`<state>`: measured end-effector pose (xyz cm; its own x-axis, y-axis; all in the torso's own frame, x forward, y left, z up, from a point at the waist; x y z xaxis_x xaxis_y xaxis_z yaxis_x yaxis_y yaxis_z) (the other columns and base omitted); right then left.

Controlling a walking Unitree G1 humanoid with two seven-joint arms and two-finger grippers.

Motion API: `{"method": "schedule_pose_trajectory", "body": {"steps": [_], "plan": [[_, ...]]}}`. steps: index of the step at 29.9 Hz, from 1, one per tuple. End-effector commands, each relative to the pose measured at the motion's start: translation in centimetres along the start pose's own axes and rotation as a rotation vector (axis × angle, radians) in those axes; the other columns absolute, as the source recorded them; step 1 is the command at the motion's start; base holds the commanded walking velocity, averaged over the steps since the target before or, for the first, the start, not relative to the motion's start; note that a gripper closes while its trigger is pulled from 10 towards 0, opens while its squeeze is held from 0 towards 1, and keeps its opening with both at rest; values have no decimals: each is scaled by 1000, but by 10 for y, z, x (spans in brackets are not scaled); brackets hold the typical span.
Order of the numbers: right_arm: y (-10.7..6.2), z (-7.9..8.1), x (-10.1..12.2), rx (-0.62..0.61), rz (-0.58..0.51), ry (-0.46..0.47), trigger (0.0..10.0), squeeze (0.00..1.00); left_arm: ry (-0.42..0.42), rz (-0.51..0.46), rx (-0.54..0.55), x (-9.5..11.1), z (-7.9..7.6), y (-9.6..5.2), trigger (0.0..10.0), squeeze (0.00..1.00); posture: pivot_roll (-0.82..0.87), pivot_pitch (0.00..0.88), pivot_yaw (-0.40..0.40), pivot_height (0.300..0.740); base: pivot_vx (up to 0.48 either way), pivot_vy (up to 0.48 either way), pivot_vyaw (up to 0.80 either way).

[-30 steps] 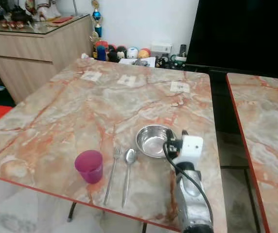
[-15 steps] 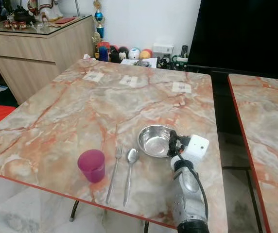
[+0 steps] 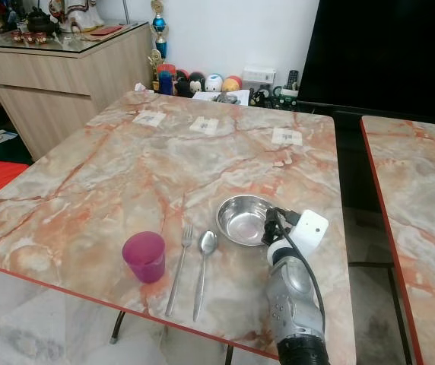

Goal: Setting the table

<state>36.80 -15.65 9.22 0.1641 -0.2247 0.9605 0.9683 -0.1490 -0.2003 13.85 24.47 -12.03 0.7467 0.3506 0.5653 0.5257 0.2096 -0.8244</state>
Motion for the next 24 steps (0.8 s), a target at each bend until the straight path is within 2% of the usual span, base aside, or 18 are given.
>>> {"method": "schedule_pose_trajectory", "body": {"steps": [1,13,14,15,16,24], "plan": [[2,2,-5,12,46,12,10000,0,8,30,9,-7,3,-1,10000,0,37,59,0,740,0,0,0],[1,8,-19,38,133,12,10000,0,9,31,10,-7,3,-1,10000,0,39,62,1,740,0,0,0],[0,8,-21,41,144,7,7882,0,10,31,10,-7,3,-1,10000,0,39,61,1,740,0,0,0],[0,8,-22,40,150,7,2941,0,10,31,10,-7,3,-1,10000,0,39,61,1,740,0,0,0],[0,8,-23,40,154,7,0,0,10,31,10,-7,3,-1,10000,0,39,61,1,740,0,0,0],[-1,11,-29,52,188,12,0,0,12,32,9,-7,3,-1,10000,0,40,62,0,740,0,0,0]]}}
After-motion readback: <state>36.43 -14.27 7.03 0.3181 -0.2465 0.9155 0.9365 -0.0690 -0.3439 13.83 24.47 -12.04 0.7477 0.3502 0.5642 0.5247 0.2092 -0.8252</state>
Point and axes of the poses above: a point about 5 cm out from each wrist's last joint towards the gripper, its own y axis pointing out of the wrist towards the gripper, its own x axis along the axis of the wrist's last joint, z = x × y, the point moved 3 cm from there along y, pointing out of the wrist towards the gripper, and after that the axes turned 15 degrees about -y, right-handed, at the moved point
